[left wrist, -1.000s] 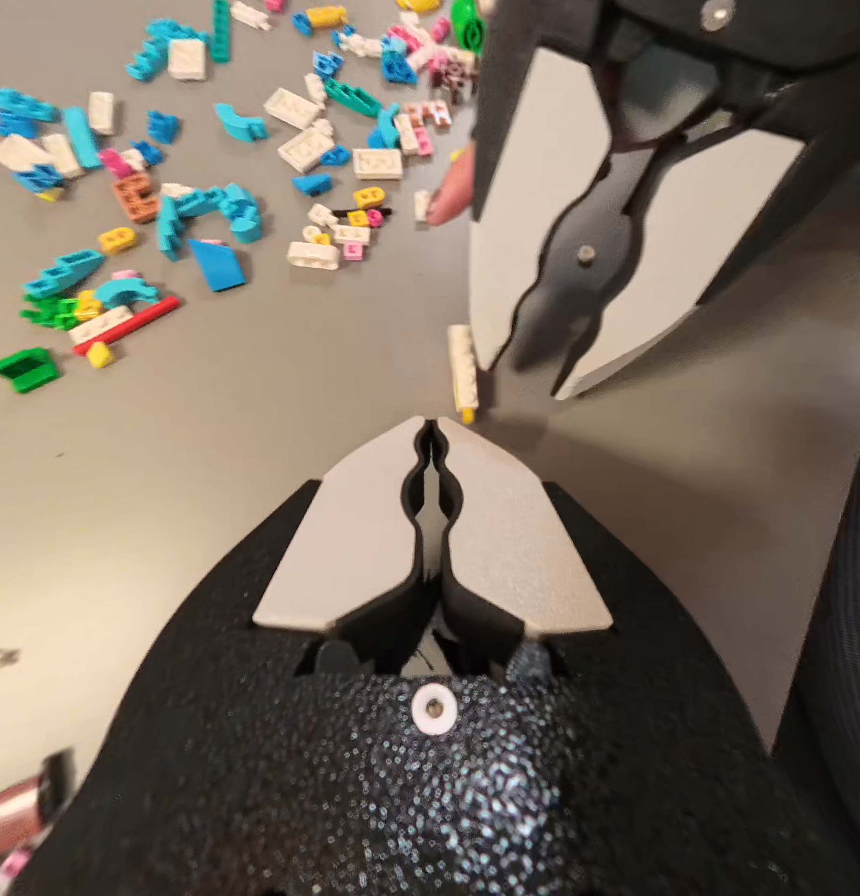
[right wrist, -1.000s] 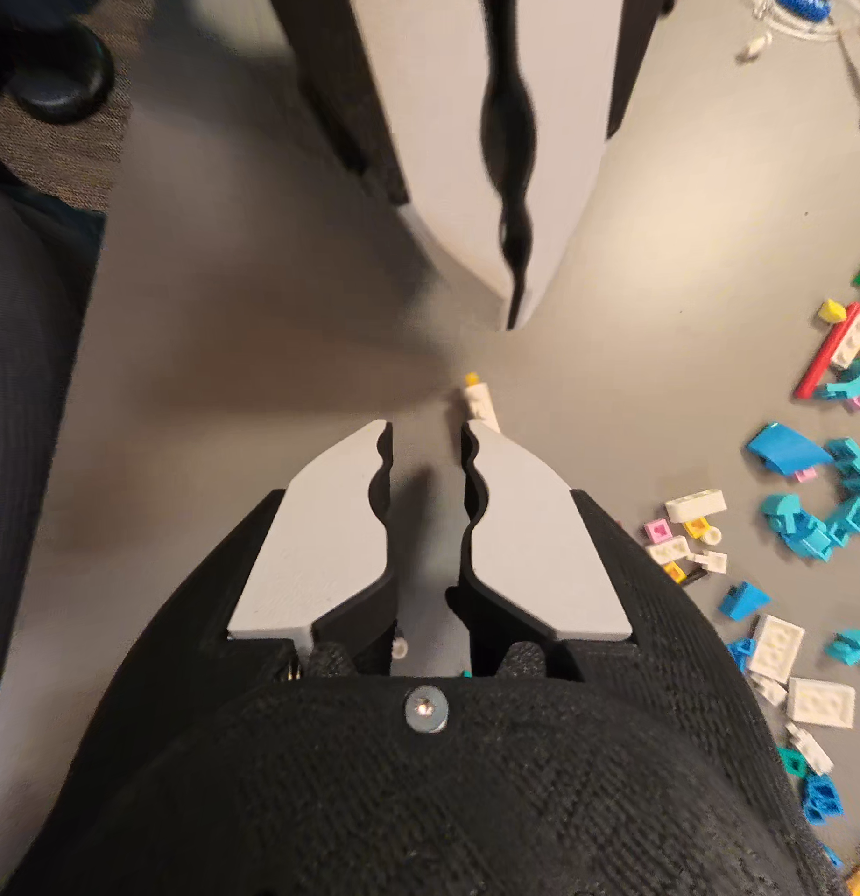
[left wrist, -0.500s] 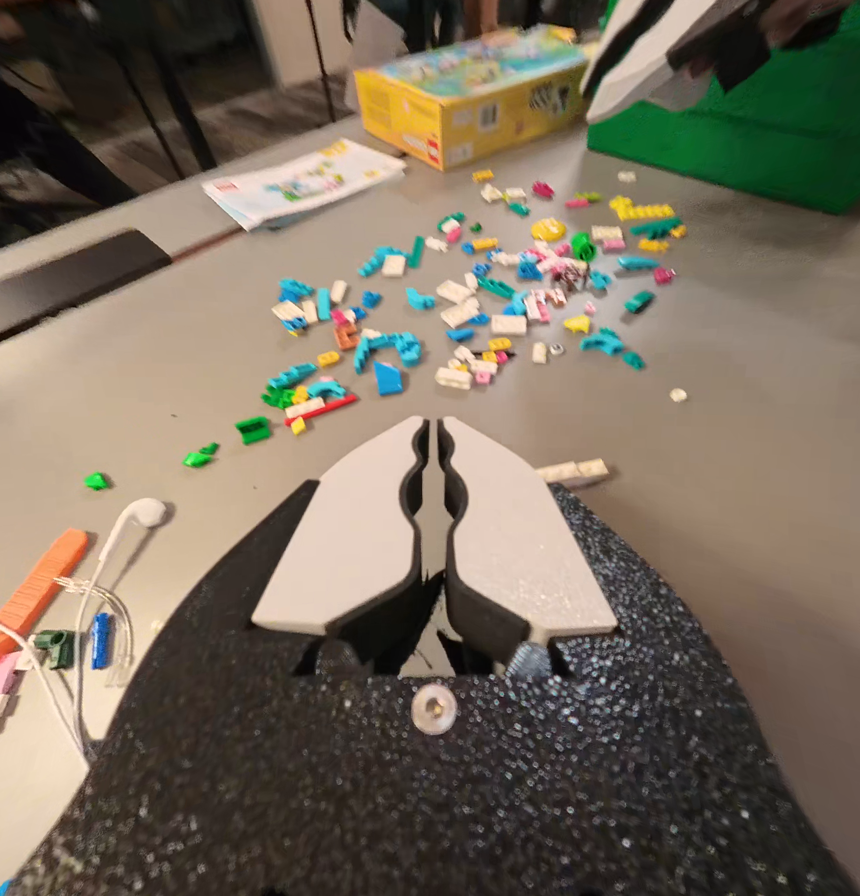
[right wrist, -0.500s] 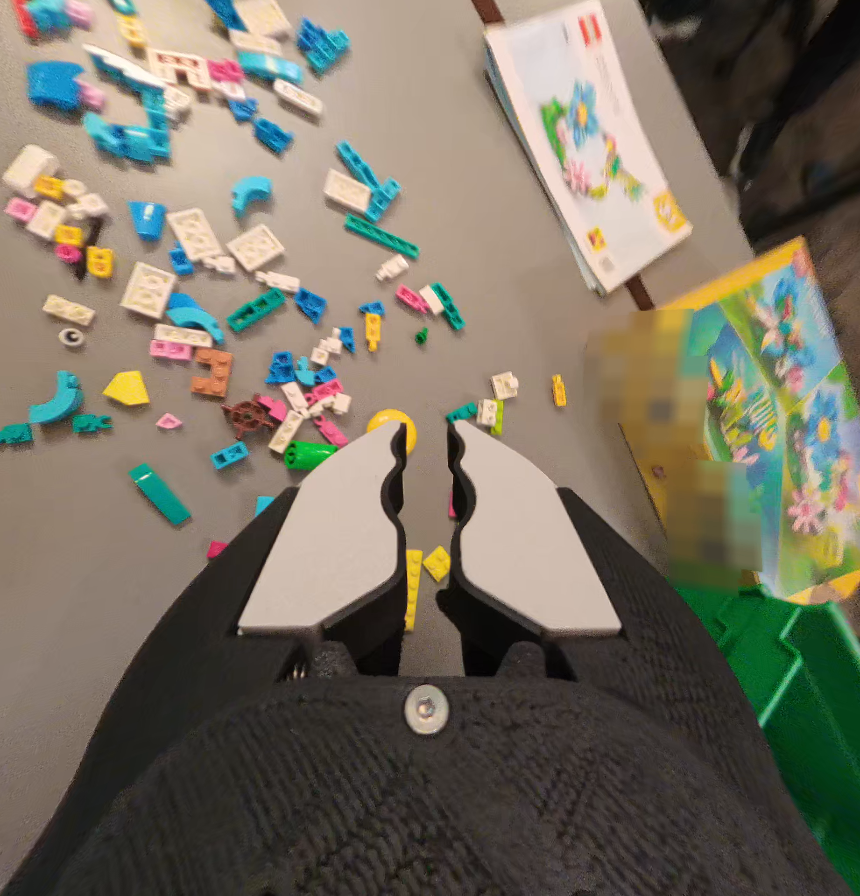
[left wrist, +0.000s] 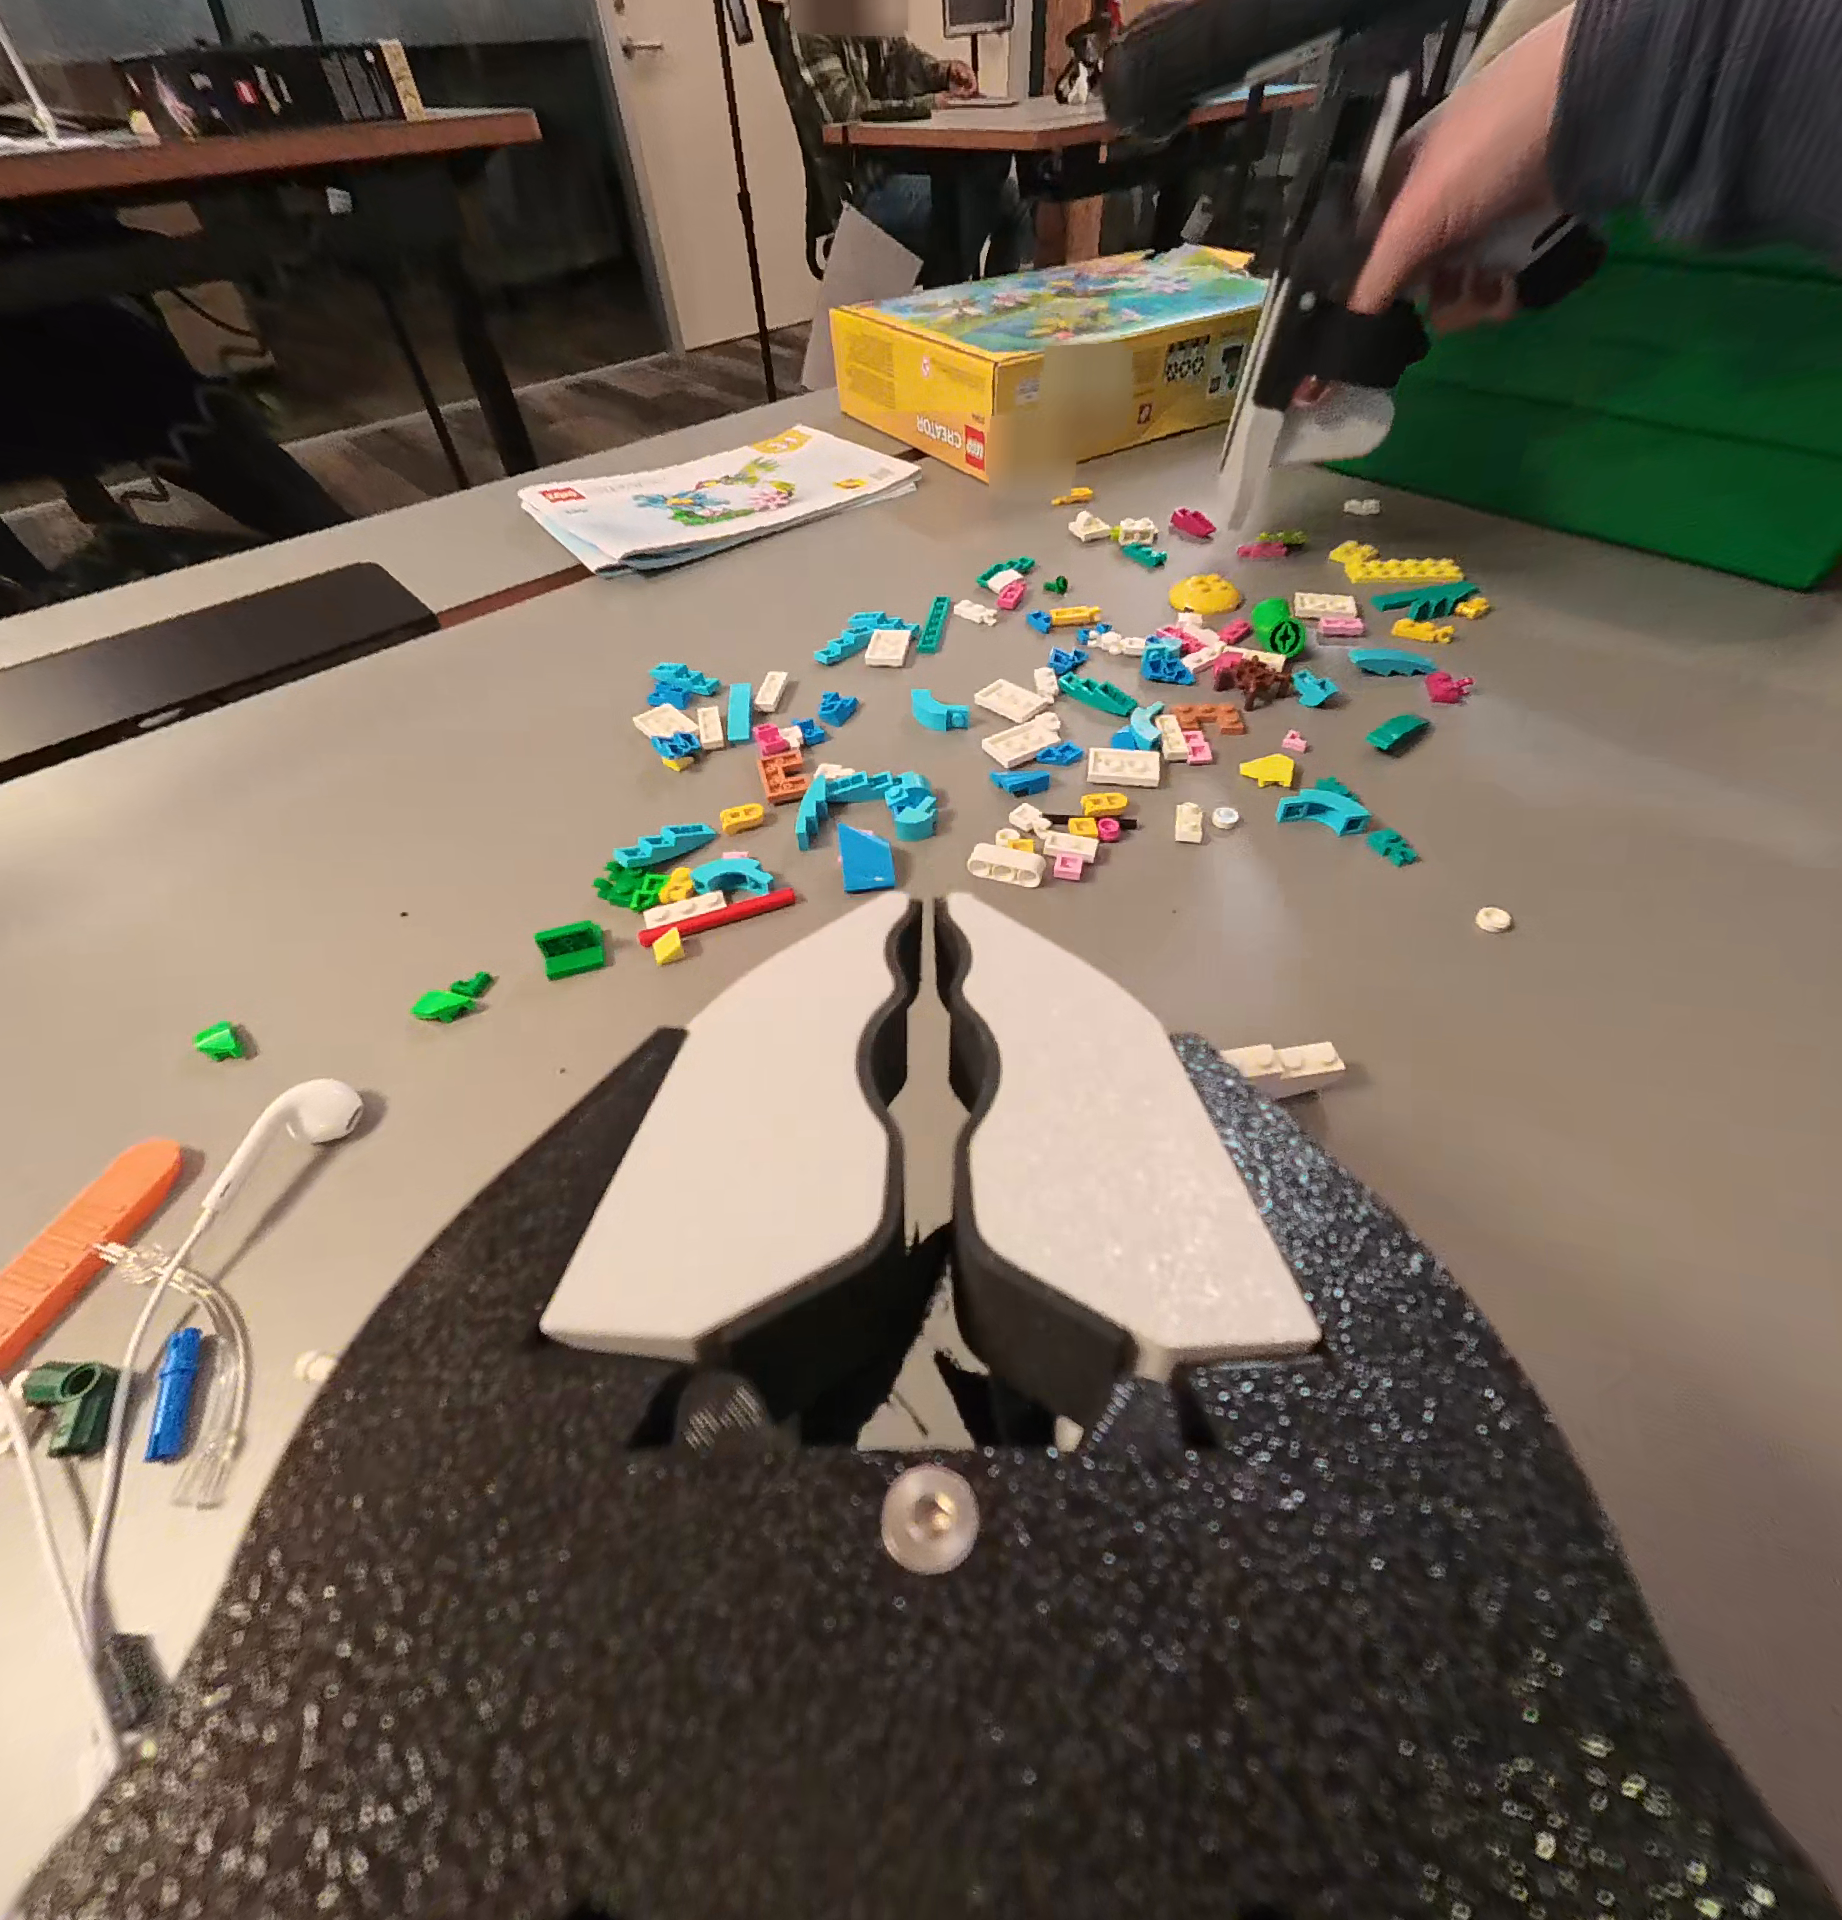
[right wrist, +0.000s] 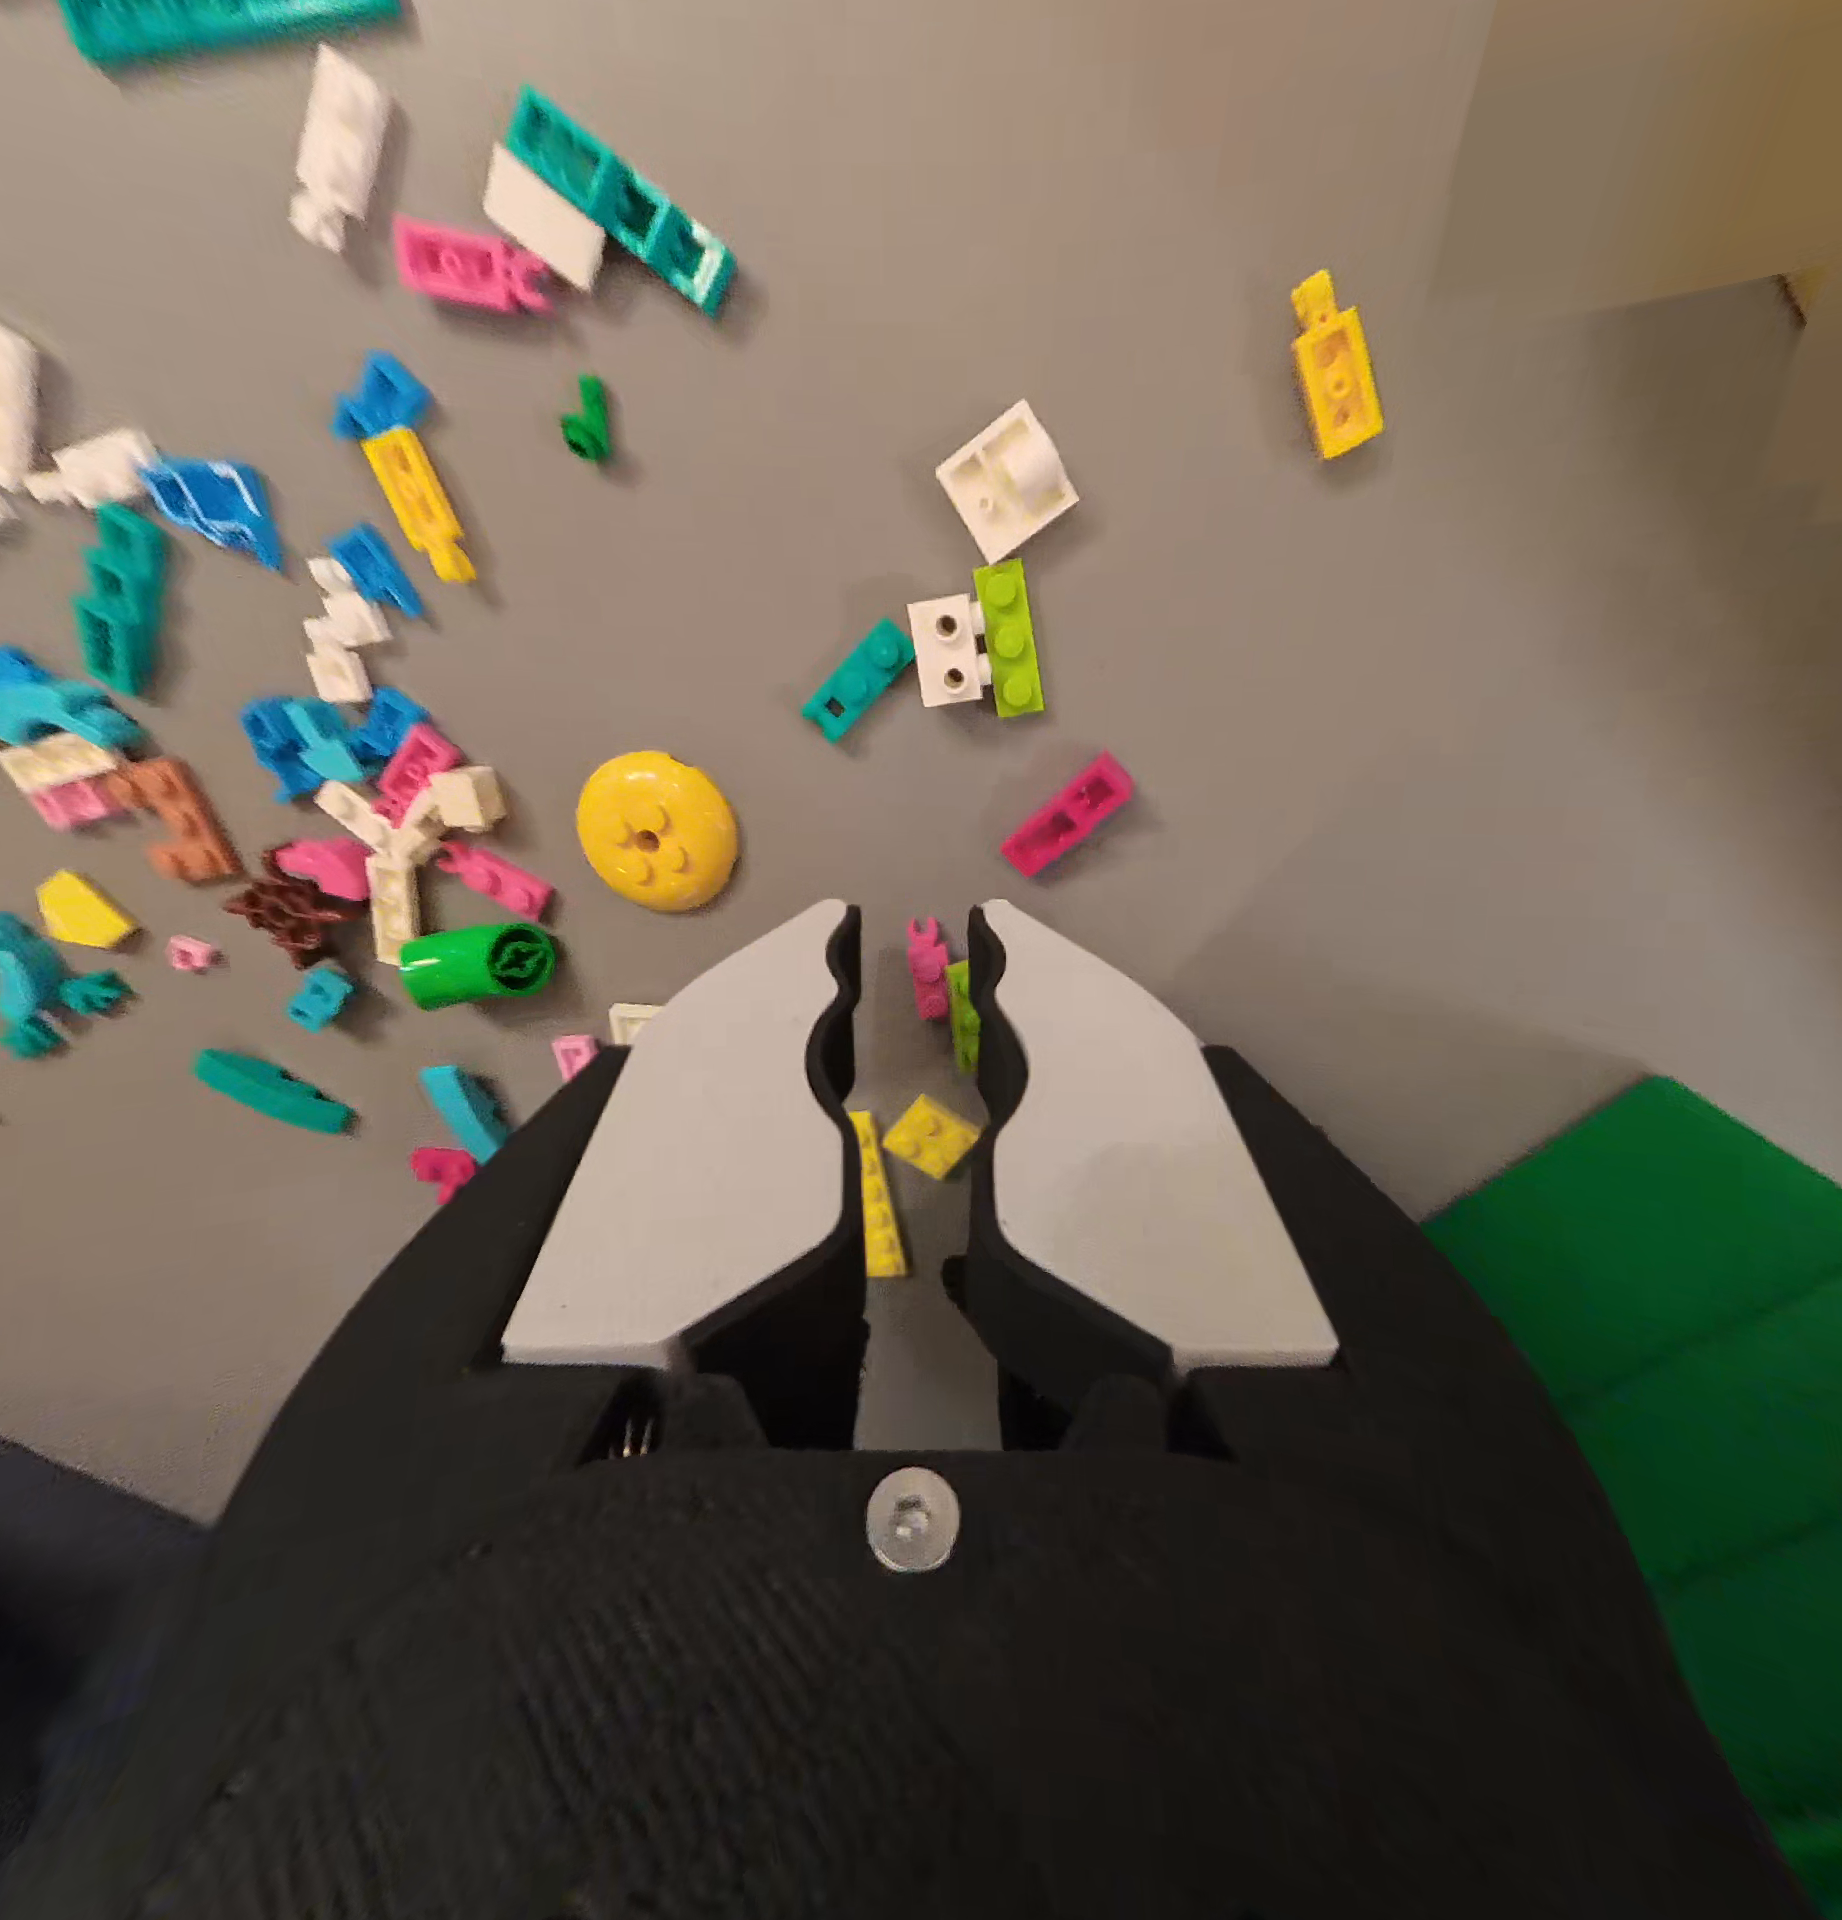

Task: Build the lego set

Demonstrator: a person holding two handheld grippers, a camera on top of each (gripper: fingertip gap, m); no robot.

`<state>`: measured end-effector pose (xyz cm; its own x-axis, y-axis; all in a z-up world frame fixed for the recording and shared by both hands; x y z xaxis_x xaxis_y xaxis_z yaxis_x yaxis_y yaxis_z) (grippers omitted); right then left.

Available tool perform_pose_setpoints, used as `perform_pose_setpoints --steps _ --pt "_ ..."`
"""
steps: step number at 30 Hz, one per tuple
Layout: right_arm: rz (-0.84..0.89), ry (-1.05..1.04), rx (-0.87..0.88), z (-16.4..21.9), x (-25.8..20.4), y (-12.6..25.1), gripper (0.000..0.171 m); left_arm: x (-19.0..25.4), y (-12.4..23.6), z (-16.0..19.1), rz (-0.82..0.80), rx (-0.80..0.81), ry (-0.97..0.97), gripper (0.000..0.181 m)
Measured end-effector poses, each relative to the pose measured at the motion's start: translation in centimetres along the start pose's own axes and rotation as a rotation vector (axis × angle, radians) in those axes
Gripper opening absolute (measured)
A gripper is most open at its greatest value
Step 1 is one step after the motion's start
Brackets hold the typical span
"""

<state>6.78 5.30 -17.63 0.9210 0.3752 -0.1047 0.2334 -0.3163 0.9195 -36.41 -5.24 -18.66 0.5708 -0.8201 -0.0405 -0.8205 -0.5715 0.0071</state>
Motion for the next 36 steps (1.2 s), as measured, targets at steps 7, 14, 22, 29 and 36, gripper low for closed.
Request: perform_pose_setpoints --steps 7,14,22,29,36 --pt "0.02 0.156 -0.034 0.2 -0.5 -1.1 0.014 0.1 -0.1 0.1 0.021 -0.011 0.01 0.002" --pt "0.024 0.207 -0.094 0.4 -0.9 -1.2 0.004 0.1 -0.1 0.2 0.029 -0.021 0.017 0.002" --pt "-0.031 0.263 -0.008 -0.3 -3.6 -0.2 0.004 0.1 -0.1 0.3 0.029 -0.022 0.021 0.002" --pt "-0.135 0.47 0.153 -2.7 -11.0 1.2 0.004 0.0 -0.1 0.5 0.037 -0.023 0.029 0.003" --pt "-0.298 0.698 0.289 -4.6 -20.2 2.1 0.004 -0.5 0.8 -0.1 -0.013 0.03 0.006 0.005"
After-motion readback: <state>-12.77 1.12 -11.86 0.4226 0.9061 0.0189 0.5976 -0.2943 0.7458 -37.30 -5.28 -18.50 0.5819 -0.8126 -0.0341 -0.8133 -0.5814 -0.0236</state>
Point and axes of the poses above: each gripper's, where its closed fingertips meet, y back along the fingers, z out of its underside, x = y × z across the jaws, the point moved 10 cm from there along y, back along the fingers, and after that the axes turned 15 degrees about x, right-handed, at the moved point
